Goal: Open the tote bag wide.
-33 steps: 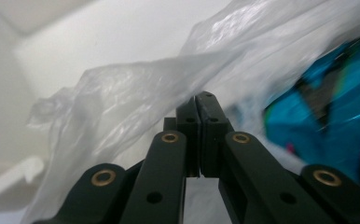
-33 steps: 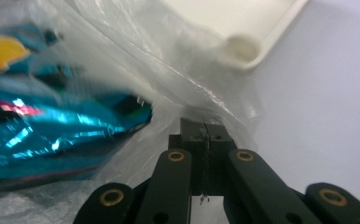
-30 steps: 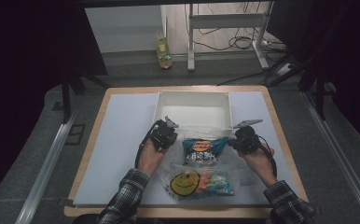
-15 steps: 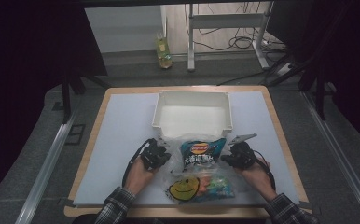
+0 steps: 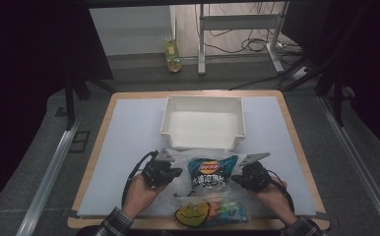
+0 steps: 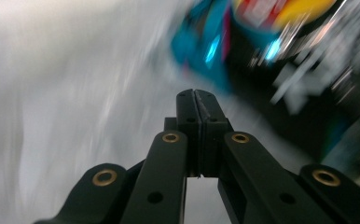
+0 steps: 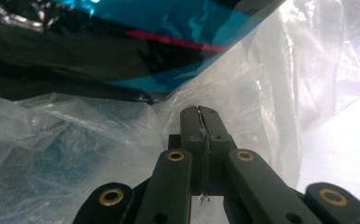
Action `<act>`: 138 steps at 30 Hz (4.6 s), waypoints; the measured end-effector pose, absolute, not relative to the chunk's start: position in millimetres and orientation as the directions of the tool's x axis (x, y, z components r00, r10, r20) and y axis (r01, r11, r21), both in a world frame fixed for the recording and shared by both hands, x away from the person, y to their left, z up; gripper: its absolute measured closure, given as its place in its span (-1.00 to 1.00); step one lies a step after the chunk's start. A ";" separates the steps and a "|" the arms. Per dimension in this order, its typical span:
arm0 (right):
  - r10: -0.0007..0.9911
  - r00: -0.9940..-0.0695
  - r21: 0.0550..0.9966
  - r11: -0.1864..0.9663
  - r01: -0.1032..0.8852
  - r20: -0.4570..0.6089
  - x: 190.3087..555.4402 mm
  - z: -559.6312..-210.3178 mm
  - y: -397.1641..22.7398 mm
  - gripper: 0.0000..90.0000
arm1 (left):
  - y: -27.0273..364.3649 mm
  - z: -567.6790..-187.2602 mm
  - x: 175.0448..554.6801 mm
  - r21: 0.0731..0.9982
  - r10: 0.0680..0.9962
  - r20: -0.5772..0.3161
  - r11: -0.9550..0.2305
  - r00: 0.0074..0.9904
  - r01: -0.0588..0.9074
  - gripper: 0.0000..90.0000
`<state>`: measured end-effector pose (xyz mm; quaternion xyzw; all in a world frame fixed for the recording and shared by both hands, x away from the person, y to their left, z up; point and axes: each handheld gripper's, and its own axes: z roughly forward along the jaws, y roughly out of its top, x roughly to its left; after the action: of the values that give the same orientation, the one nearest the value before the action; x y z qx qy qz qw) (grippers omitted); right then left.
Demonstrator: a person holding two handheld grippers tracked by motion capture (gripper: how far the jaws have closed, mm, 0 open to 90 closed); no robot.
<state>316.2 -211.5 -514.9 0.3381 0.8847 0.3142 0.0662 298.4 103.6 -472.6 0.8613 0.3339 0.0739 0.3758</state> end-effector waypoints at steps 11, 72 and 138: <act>0.659 -0.745 0.609 0.551 0.571 0.103 324.1 -516.0 -218.8 0.98 | 43.3 -492.9 357.6 0.672 0.624 -0.041 -0.561 0.780 0.484 0.98; 0.715 -0.695 0.593 0.529 0.607 0.074 348.8 -512.9 -239.1 0.99 | 101.3 -530.0 348.1 0.641 0.683 -0.002 -0.559 0.730 0.525 0.98; 0.473 -0.851 0.720 0.507 0.474 0.228 259.6 -440.7 -190.1 0.98 | 81.7 -493.5 235.0 0.800 0.479 -0.116 -0.474 0.870 0.368 0.81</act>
<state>259.6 -190.1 -440.7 0.2726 0.8680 0.4150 -0.0007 235.0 81.7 -493.5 0.8562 0.2473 0.0622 0.4494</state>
